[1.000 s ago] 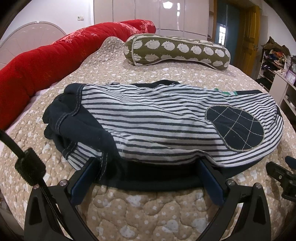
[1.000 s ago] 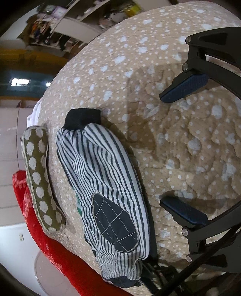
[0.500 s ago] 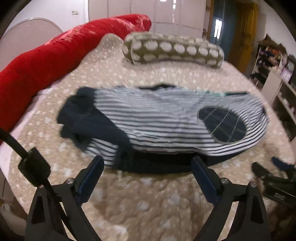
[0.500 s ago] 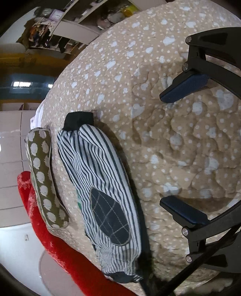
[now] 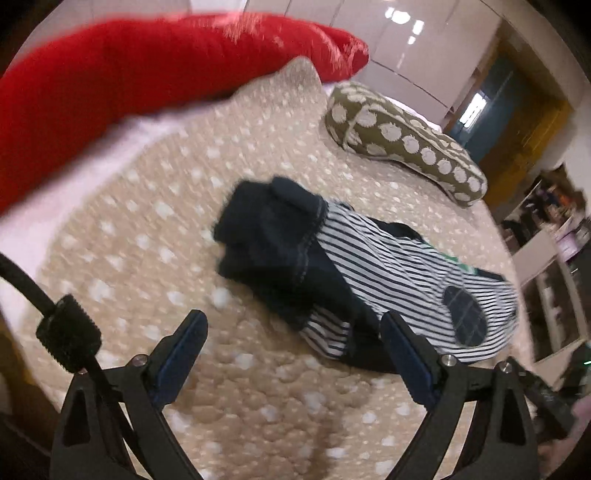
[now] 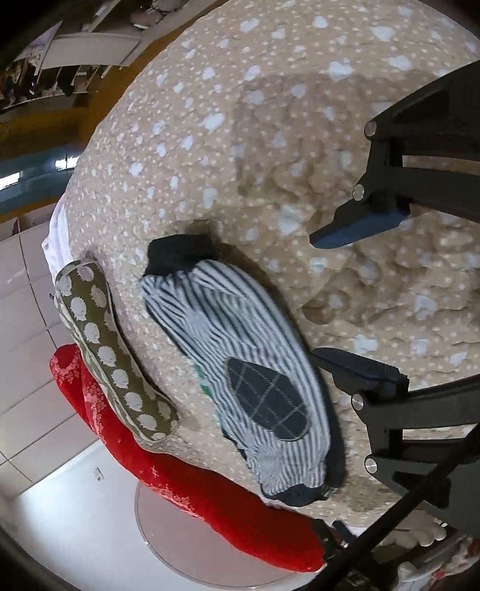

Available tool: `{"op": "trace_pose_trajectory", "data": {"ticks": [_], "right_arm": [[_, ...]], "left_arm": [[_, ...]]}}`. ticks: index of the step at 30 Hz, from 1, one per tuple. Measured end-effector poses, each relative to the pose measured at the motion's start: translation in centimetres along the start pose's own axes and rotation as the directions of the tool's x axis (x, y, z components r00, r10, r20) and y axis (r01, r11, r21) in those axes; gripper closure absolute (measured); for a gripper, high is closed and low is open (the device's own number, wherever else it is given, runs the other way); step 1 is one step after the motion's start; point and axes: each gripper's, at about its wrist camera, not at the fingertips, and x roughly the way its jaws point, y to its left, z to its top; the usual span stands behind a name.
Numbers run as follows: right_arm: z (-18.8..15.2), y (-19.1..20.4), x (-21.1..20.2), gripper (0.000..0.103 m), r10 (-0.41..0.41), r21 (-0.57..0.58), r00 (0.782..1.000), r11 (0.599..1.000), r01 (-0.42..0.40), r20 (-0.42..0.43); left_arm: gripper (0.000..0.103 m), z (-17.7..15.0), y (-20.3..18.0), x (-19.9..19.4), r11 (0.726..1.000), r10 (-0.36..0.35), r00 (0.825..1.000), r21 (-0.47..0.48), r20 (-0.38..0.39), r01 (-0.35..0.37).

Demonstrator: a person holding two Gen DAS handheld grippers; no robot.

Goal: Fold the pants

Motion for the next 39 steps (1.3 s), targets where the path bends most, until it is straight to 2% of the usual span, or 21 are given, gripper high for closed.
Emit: {"op": "trace_pose_trajectory", "data": {"ticks": [2,5,7,13,17,18,19,20,21,22,23,24,28,34,37,39], "right_arm": [[0.7,0.0,0.6,0.042,0.020,0.014,1.000,1.000,-0.020,-0.015],[1.7,0.0,1.7,0.041,0.022,0.017,0.999,1.000,-0.021,-0.028],[2.0,0.0,2.3,0.040,0.017,0.019,0.999,1.000,-0.017,-0.028],[3.2,-0.9,3.4,0.036,0.046,0.072,0.999,0.996,-0.045,-0.006],[4.3,-1.2,4.4,0.035,0.060,0.110,0.998,0.992,-0.063,0.030],[4.7,-1.2,4.7,0.034,0.067,0.120,0.997,0.990,-0.072,0.044],[5.0,-1.2,4.9,0.035,0.074,0.125,0.996,0.989,-0.080,0.048],[5.3,-1.3,5.0,0.044,0.082,0.132,0.995,0.987,-0.088,0.053],[5.7,-1.4,5.3,0.071,0.108,0.147,0.993,0.982,-0.115,0.049],[5.9,-1.7,5.5,0.083,0.143,0.168,0.989,0.975,-0.148,0.038],[6.0,-1.9,5.4,0.085,0.172,0.194,0.984,0.965,-0.176,0.039],[6.0,-1.9,5.0,0.088,0.176,0.194,0.983,0.964,-0.182,0.049],[5.8,-0.7,2.4,0.090,0.181,0.142,0.980,0.971,-0.192,0.085],[4.1,-0.7,-1.3,0.090,0.185,0.114,0.977,0.974,-0.197,0.110],[2.7,-2.0,-1.6,0.090,0.154,0.133,0.983,0.977,-0.167,0.099],[1.8,-3.1,-0.9,0.087,0.127,0.167,0.990,0.977,-0.136,0.061]], "left_arm": [[0.009,0.2,0.4,1.5,0.995,-0.088,0.995,-0.057,-0.051,0.085],[0.009,0.4,0.4,3.7,0.979,-0.171,0.980,-0.128,-0.104,0.158],[0.009,0.8,0.4,4.8,0.974,-0.180,0.977,-0.160,-0.111,0.161],[0.009,2.9,-0.3,6.6,0.965,-0.213,0.970,-0.179,-0.116,0.190],[0.009,3.9,-0.7,7.9,0.968,-0.193,0.973,-0.187,-0.126,0.168],[0.011,4.1,-0.8,8.1,0.971,-0.178,0.976,-0.185,-0.128,0.153],[0.023,4.3,-0.8,8.4,0.972,-0.162,0.978,-0.190,-0.128,0.136],[0.034,4.4,-0.8,8.4,0.975,-0.140,0.982,-0.193,-0.128,0.114],[0.060,4.6,-0.7,8.5,0.977,-0.126,0.982,-0.190,-0.138,0.099],[0.075,4.7,-0.6,8.5,0.977,-0.125,0.981,-0.190,-0.149,0.096],[0.081,4.7,-0.5,8.5,0.972,-0.155,0.975,-0.199,-0.157,0.123],[0.084,4.7,-0.4,8.2,0.966,-0.189,0.968,-0.209,-0.163,0.153],[0.086,3.8,-1.0,5.8,0.979,-0.148,0.979,-0.163,-0.140,0.124],[0.086,1.7,-0.6,2.1,0.976,-0.157,0.982,-0.168,-0.102,0.139],[0.086,0.5,0.2,1.8,0.979,-0.133,0.985,-0.171,-0.114,0.112],[0.086,-0.1,0.8,2.2,0.980,-0.112,0.984,-0.181,-0.137,0.087]]}}
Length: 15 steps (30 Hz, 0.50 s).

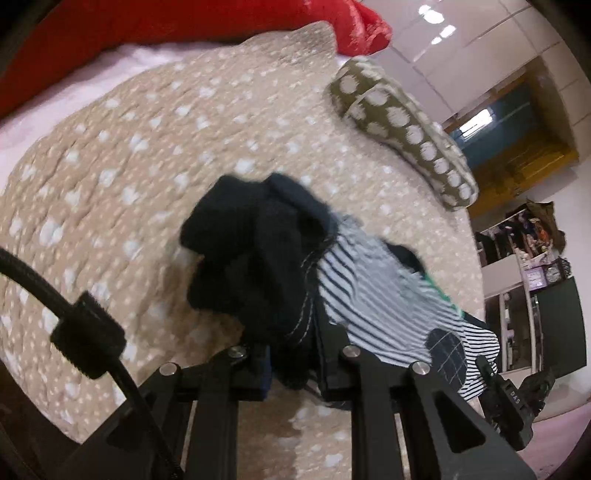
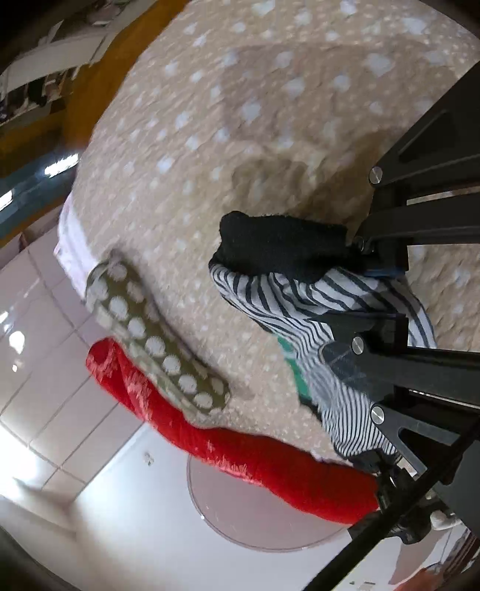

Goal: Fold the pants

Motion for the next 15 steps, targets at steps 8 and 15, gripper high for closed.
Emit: {"op": "trace_pose_trajectory", "data": {"ticks": [8,15], "right_arm": [[-0.9,-1.5,-3.1,0.067,-0.099,0.023,0.992,0.995,0.098,0.081],[-2.4,1.7,-5.4,0.061,-0.084,-0.076,0.985,0.992,0.097,0.150]], "left_arm": [[0.080,-1.4,-0.4,-3.9,0.998,-0.004,0.997,0.060,0.075,-0.001],[0.062,-2.6,-2.8,-7.2,0.979,0.077,0.976,0.169,0.204,-0.112]]}}
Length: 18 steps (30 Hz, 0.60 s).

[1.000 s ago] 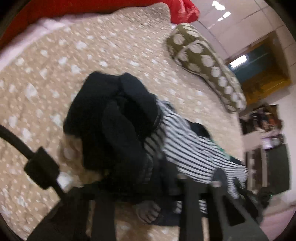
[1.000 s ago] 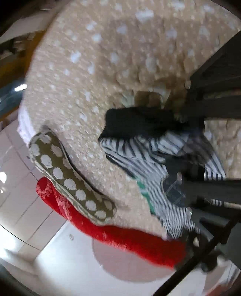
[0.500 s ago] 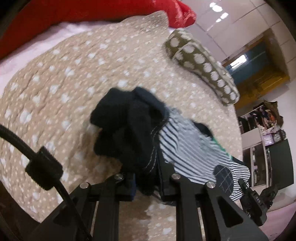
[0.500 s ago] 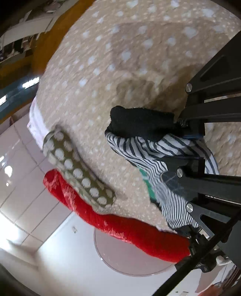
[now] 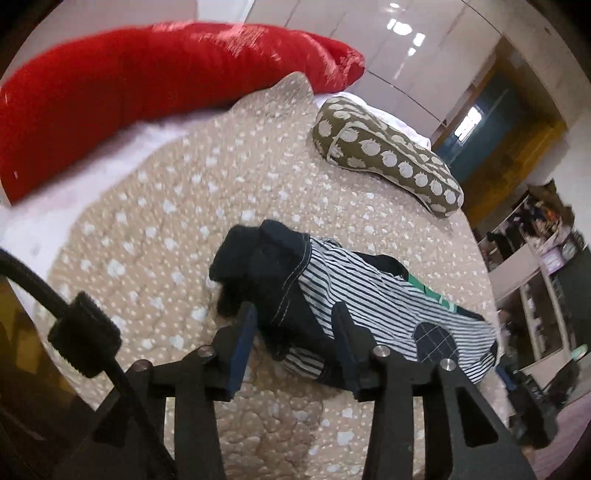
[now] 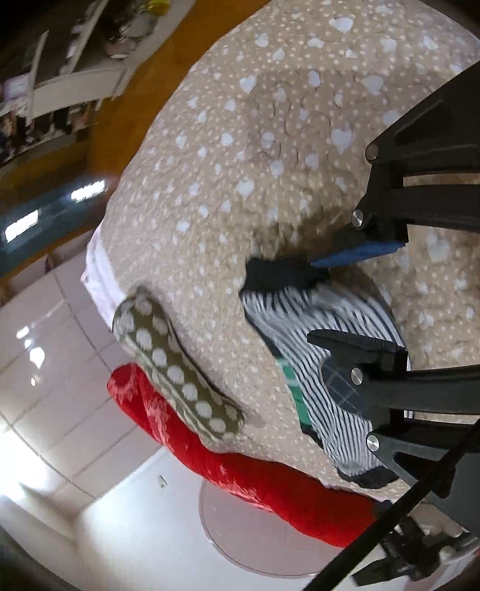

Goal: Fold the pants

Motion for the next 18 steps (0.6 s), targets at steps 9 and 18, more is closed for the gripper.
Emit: {"op": "trace_pose_trajectory", "data": {"ticks": [9,18], "right_arm": [[-3.2,5.8,1.7,0.050,0.039,-0.187,0.996,0.981,-0.053,-0.076],[-4.4,6.2,2.7,0.050,0.020,-0.197,0.992,0.979,-0.044,-0.123]], "left_arm": [[0.061,-1.2,-3.0,-0.2,0.987,0.076,0.997,0.142,0.028,-0.079],[0.061,-1.8,-2.7,0.8,0.979,0.125,0.992,0.164,0.009,-0.125]]}}
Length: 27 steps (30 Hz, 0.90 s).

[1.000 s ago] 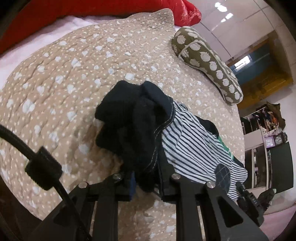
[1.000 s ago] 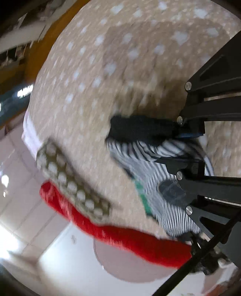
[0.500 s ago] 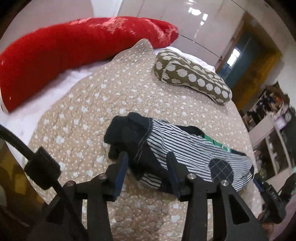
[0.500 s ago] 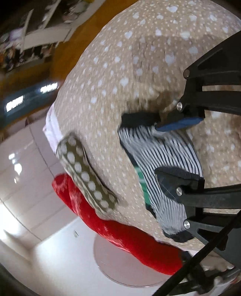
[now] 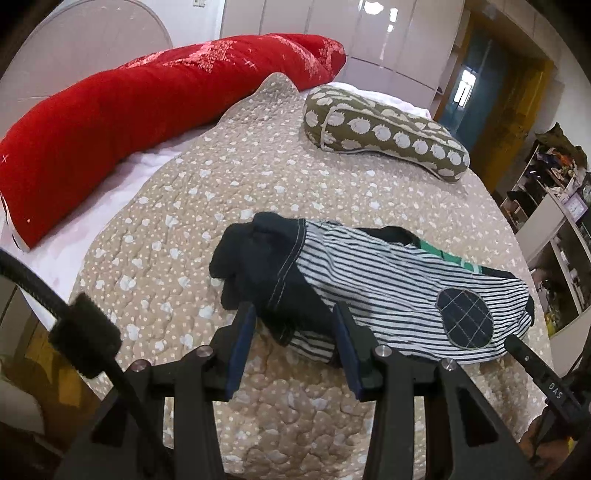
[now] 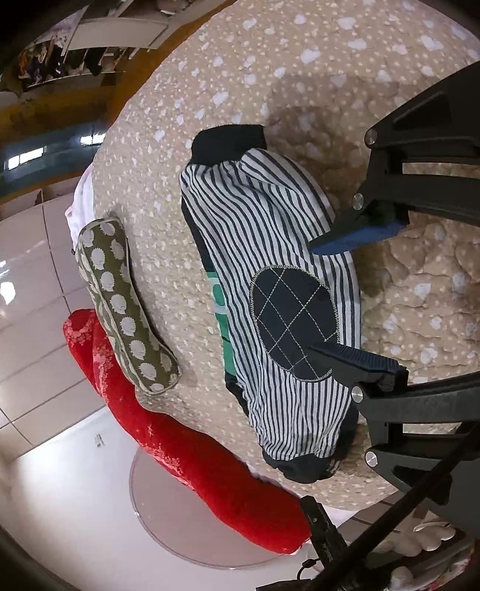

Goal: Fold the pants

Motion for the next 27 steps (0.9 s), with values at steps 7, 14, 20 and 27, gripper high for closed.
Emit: {"op": "trace_pose_trajectory", "data": {"ticks": [7,14,20,27], "right_arm": [[-0.2,0.7,0.6,0.050,-0.005,-0.018,1.000,1.000,0.004,-0.022],[-0.3,1.7,1.2,0.050,0.001,-0.043,0.999,0.999,-0.003,-0.045],[0.2,3.2,2.0,0.050,0.023,-0.083,0.998,0.996,-0.028,-0.063],[0.4,8.1,4.3,0.046,0.140,-0.211,0.982,0.963,-0.165,-0.130]], "left_arm": [[0.061,-0.3,0.5,0.7,1.000,-0.009,1.000,-0.009,-0.026,0.009],[0.061,-0.5,1.2,1.3,1.000,-0.011,0.999,-0.023,-0.048,0.009],[0.061,-0.5,2.3,1.8,0.997,-0.032,0.997,-0.070,-0.068,0.027],[0.061,-0.3,5.0,2.1,0.981,-0.082,0.994,-0.181,-0.073,0.067]]}}
